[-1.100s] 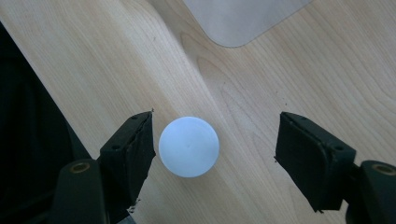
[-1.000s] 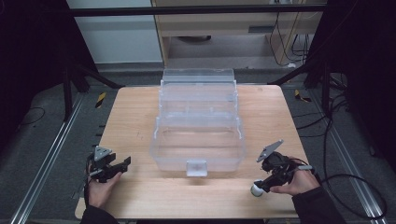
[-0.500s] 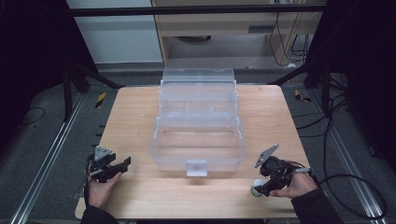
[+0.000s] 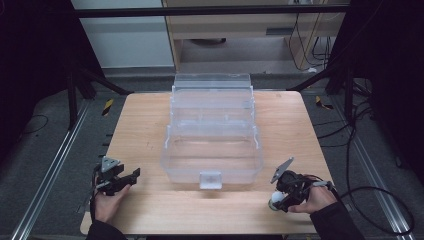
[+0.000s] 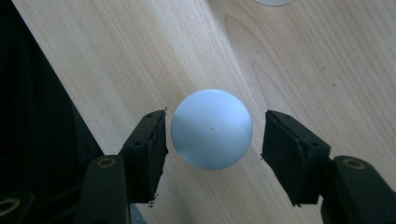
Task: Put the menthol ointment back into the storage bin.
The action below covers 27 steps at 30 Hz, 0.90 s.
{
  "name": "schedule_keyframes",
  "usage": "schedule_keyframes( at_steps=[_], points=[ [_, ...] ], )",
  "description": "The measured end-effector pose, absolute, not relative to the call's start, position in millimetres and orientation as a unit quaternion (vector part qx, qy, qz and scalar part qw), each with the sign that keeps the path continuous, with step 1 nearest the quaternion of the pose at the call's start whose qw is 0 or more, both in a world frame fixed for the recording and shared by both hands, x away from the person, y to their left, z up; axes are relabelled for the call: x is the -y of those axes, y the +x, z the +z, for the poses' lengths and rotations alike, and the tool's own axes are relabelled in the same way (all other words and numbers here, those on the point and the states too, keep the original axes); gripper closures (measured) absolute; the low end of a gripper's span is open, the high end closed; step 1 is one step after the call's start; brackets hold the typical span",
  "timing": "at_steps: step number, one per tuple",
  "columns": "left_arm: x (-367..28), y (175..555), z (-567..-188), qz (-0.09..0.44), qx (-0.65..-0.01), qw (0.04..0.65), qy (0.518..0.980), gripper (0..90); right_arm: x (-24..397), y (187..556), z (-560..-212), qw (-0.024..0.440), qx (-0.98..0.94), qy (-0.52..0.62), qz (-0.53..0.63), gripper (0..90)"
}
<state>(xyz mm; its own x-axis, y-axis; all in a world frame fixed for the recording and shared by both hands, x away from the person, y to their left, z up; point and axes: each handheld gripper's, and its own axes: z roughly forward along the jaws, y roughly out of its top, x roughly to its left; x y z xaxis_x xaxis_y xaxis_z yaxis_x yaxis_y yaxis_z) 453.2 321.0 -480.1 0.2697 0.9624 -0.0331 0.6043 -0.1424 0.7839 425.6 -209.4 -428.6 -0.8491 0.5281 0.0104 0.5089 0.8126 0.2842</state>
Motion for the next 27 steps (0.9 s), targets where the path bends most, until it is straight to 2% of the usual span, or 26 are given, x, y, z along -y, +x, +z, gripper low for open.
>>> schedule_keyframes(
  at_steps=[17,27],
  points=[
    [-321,454,-481,0.250,-0.549,0.355,0.714,31.9,201,430,-437,0.023,-0.958,0.261,0.116,49.1],
    [-321,454,-481,0.249,-0.549,0.354,0.715,31.9,198,432,-436,0.020,-0.960,0.260,0.100,50.2]
  ],
)
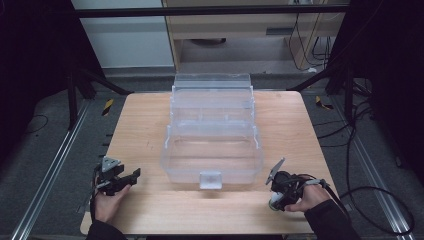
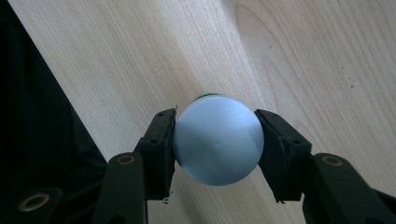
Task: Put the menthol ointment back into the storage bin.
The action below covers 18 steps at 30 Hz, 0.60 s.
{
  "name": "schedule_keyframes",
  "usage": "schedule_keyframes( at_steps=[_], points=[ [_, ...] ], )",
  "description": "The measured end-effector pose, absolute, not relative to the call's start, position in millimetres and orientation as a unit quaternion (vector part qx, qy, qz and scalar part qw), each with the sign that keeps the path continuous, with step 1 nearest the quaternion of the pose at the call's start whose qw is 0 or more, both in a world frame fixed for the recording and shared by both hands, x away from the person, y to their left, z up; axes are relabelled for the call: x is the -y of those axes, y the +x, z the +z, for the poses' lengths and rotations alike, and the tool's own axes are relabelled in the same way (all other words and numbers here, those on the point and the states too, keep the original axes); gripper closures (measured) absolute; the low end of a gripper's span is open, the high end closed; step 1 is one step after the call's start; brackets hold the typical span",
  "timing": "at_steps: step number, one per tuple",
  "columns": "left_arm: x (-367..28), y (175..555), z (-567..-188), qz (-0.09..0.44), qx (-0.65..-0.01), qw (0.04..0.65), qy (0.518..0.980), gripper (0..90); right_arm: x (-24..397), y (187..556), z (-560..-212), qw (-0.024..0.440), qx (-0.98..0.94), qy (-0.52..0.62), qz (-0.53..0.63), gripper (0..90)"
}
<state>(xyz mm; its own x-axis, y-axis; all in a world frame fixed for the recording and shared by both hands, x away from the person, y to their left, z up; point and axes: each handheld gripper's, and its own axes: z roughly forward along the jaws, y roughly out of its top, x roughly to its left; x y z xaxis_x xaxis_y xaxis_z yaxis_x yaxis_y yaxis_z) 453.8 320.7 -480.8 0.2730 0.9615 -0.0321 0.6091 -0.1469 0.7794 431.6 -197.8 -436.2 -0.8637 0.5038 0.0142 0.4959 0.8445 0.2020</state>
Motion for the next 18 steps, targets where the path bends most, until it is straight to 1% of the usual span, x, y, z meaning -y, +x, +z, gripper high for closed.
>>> schedule_keyframes(
  at_steps=[7,18],
  points=[
    [-321,454,-481,0.249,-0.549,0.353,0.715,31.9,195,433,-432,0.021,-0.960,0.261,0.100,50.3],
    [-320,454,-481,0.248,-0.549,0.352,0.717,31.9,196,435,-410,0.034,-0.952,0.275,0.128,50.3]
  ],
)
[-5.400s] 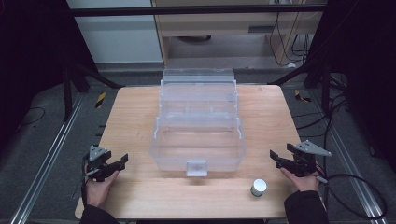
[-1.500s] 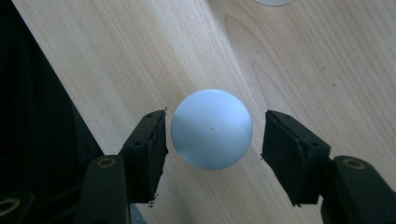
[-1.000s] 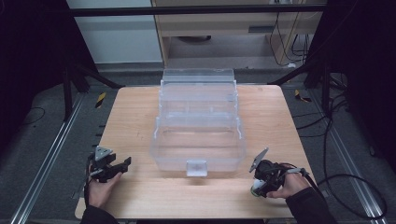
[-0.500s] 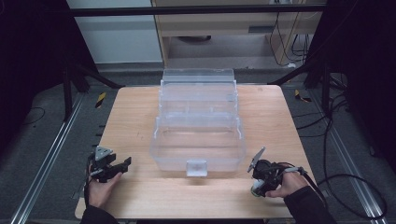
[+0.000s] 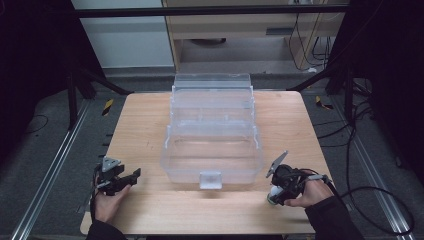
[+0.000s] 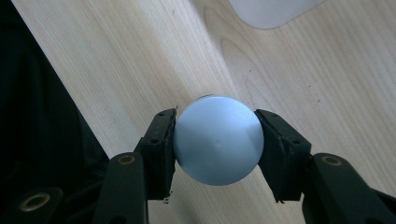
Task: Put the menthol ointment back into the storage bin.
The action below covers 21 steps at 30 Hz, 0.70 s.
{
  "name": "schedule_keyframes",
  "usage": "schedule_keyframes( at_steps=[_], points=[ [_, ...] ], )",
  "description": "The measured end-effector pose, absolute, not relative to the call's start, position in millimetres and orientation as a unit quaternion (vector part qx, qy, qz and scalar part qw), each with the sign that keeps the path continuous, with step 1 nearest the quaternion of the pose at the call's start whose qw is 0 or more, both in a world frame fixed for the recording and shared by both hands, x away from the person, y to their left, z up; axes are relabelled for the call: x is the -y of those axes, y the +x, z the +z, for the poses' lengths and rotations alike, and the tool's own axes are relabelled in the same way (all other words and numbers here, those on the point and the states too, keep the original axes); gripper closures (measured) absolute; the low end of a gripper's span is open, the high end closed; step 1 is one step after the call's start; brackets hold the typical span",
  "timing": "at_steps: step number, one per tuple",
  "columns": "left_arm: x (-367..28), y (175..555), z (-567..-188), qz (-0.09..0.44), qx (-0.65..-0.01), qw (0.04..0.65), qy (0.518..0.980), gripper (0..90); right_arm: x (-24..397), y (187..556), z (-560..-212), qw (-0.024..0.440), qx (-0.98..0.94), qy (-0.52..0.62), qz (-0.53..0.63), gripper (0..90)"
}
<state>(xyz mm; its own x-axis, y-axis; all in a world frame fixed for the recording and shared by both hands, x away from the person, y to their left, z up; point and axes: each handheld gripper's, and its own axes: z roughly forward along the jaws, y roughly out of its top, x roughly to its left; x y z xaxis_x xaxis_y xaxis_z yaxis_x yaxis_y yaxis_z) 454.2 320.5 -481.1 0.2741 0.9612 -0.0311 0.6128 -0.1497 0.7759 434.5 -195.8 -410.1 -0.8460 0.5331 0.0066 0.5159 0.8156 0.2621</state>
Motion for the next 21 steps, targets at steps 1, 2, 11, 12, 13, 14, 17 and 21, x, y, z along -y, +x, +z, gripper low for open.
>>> schedule_keyframes(
  at_steps=[1,2,11,12,13,14,17,21],
  points=[
    [-320,454,-481,0.248,-0.549,0.352,0.717,31.9,196,435,-410,0.034,-0.952,0.275,0.128,50.3],
    [-320,454,-481,0.247,-0.550,0.351,0.716,31.9,196,435,-409,0.034,-0.951,0.276,0.133,50.4],
    [-319,455,-482,0.247,-0.549,0.350,0.717,31.9,197,438,-391,0.046,-0.946,0.285,0.148,50.4],
    [-320,455,-482,0.247,-0.550,0.349,0.717,31.9,197,439,-387,0.049,-0.945,0.286,0.150,50.4],
    [-320,455,-482,0.247,-0.550,0.349,0.717,31.9,197,439,-386,0.050,-0.944,0.289,0.152,50.4],
    [-320,455,-482,0.246,-0.551,0.350,0.716,32.0,197,439,-385,0.049,-0.944,0.290,0.153,50.5],
    [-320,455,-482,0.247,-0.552,0.350,0.716,32.0,197,440,-381,0.048,-0.943,0.291,0.155,50.5],
    [-319,455,-482,0.247,-0.551,0.349,0.717,32.0,198,441,-374,0.051,-0.941,0.293,0.161,50.5]
  ],
)
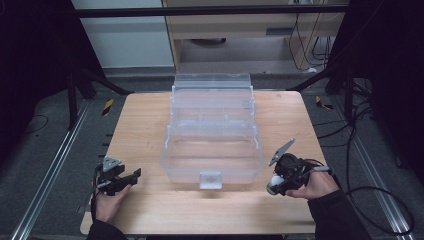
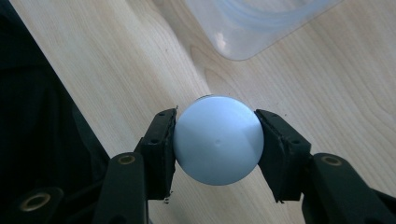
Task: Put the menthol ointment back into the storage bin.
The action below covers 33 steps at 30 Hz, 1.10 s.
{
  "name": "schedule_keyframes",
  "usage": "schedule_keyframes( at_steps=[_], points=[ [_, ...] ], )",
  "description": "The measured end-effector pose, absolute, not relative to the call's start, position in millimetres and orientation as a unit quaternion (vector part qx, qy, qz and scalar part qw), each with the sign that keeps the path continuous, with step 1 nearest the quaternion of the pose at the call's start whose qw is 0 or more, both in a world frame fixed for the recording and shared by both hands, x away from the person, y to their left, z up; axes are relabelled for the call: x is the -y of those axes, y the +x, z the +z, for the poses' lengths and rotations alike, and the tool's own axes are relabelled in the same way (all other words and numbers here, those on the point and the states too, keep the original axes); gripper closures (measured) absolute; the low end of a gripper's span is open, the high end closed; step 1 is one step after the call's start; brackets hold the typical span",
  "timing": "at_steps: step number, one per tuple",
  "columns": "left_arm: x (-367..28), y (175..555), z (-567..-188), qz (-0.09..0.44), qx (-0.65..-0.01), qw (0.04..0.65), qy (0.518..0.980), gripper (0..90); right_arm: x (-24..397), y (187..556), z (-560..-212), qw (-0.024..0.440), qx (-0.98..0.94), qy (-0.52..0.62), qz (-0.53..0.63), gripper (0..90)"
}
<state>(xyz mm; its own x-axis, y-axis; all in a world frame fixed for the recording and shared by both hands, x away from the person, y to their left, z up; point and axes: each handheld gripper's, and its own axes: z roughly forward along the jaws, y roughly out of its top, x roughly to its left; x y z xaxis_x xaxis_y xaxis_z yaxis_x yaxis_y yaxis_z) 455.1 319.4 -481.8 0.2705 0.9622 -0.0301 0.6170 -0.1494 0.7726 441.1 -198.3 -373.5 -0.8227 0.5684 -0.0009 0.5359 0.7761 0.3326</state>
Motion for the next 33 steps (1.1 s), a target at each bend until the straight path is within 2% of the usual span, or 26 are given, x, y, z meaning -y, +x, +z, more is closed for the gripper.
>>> schedule_keyframes(
  at_steps=[33],
  points=[
    [-320,455,-483,0.243,-0.548,0.349,0.720,32.0,179,457,-310,0.072,-0.935,0.287,0.194,50.5]
  ],
)
